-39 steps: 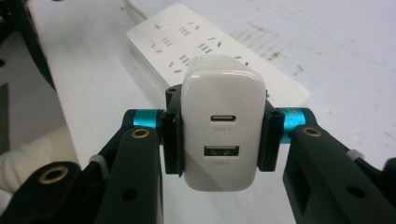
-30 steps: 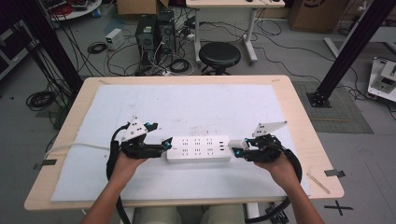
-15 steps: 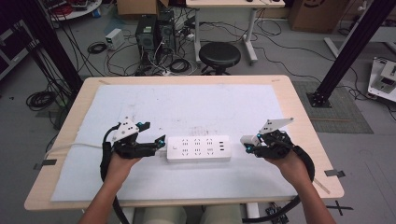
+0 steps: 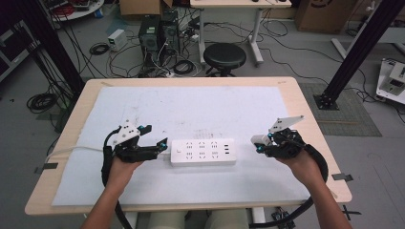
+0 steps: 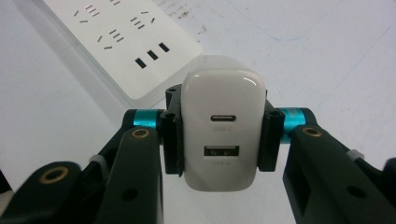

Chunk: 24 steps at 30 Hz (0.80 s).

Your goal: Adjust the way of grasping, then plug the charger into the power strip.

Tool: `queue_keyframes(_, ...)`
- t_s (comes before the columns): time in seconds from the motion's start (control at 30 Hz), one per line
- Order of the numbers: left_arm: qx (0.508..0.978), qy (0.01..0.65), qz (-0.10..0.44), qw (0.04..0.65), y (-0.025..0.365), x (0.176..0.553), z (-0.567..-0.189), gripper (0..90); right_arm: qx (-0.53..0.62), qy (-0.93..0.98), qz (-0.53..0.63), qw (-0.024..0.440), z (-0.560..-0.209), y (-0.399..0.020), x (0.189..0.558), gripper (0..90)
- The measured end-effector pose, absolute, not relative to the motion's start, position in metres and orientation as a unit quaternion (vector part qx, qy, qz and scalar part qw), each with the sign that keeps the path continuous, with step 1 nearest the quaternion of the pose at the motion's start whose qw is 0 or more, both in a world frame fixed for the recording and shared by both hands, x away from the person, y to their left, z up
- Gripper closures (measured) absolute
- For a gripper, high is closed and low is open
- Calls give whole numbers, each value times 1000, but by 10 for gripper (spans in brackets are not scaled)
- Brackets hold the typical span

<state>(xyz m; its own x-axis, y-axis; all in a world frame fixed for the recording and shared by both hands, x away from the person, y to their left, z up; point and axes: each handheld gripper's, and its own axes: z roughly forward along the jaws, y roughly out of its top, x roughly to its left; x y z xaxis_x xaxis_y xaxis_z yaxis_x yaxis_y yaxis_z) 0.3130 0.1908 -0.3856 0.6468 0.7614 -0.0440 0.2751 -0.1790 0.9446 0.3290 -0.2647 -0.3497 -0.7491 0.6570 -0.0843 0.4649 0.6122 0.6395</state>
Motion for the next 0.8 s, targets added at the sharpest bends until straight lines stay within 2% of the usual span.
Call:
queue_keyframes(0.4, 729, 363, 233, 532, 204, 311, -389, 218, 297, 899, 293, 133, -335, -256, 347, 630)
queue_keyframes(0.8, 723, 375, 237, 530, 217, 308, -396, 218, 243, 924, 262, 135, -321, -226, 367, 629)
